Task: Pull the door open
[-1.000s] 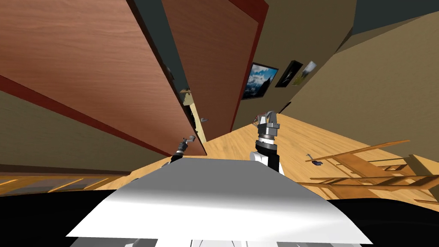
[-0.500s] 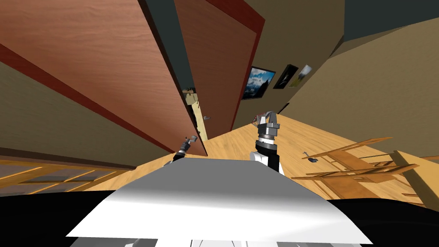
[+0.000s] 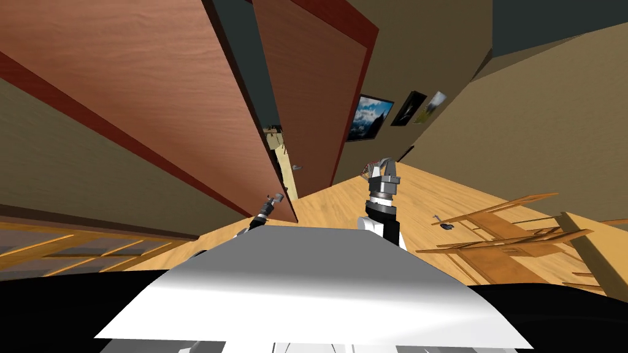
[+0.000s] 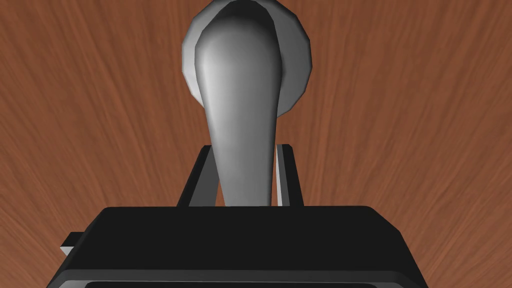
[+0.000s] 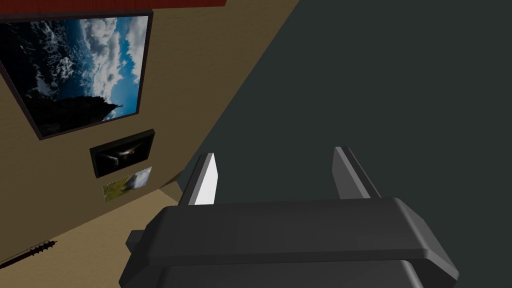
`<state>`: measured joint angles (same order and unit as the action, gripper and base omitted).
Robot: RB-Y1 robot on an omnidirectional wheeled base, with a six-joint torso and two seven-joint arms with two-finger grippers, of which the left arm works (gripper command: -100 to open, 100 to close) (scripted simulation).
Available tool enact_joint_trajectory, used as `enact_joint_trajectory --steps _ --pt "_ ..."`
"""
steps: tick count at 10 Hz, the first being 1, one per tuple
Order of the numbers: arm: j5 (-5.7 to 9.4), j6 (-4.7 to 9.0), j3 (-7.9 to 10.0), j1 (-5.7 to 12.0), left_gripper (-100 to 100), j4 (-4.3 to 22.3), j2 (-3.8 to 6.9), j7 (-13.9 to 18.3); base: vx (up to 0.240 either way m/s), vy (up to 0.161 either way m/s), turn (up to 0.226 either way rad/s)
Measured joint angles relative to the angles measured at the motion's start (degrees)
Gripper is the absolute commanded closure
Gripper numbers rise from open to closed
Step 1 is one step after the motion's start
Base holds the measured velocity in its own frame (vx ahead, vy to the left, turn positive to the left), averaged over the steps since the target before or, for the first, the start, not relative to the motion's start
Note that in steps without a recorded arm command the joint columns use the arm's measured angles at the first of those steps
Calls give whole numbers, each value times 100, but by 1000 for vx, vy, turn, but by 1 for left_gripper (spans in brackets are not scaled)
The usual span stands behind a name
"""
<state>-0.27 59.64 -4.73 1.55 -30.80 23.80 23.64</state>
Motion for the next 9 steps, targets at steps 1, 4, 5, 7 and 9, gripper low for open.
enact_joint_trajectory --steps 1,4,5,7,9 --pt "-58 107 -64 69 100 92 10 33 -115 107 -16" --pt "-130 51 -67 -9 100 -57 21 69 -154 31 -133" --pt "-159 46 4 38 100 -15 18 70 -226 91 -219" --pt "-266 -15 102 42 100 -9 -32 84 -196 131 -233" --pt "-377 -102 239 -12 100 -138 -92 89 -225 116 -234"
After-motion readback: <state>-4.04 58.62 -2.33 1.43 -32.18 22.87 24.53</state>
